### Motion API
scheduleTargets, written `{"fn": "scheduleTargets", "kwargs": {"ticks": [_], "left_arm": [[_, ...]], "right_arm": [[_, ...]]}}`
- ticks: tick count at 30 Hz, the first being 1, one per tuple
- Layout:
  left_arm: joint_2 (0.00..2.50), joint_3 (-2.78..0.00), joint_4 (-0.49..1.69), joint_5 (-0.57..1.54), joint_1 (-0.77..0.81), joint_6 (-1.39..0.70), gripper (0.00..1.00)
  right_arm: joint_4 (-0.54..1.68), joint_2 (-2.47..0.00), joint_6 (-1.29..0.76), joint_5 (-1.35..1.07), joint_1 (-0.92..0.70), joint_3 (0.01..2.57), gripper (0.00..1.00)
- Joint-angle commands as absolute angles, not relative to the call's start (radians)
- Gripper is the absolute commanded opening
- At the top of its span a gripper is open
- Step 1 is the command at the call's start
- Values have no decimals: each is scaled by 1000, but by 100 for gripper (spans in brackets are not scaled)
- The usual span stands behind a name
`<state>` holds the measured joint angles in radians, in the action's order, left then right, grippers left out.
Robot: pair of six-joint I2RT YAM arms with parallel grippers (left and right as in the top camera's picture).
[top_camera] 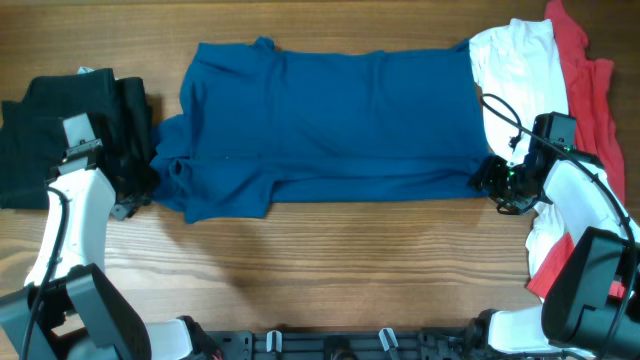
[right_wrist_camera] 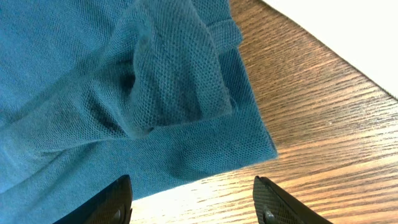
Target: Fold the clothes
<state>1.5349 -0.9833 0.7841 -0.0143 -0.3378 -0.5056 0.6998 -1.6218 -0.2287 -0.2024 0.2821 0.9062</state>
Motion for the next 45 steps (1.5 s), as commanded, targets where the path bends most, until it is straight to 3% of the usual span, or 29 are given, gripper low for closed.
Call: {"fn": "scheduleTargets", "kwargs": {"ticks": [1, 18, 29, 45], "left_arm": [[1526, -982, 807, 137, -274, -449, 41], [1406, -982, 831, 197, -22, -396, 44], [1590, -982, 725, 155, 229, -400, 42], [1766, -982, 643, 102, 319, -400, 43]], "right_arm": [[701, -1637, -213, -219, 278, 907, 63], [701, -1637, -213, -219, 278, 907, 63], [702, -1637, -213, -219, 278, 907, 63], [700, -1637, -212, -239, 278, 907, 63]]}}
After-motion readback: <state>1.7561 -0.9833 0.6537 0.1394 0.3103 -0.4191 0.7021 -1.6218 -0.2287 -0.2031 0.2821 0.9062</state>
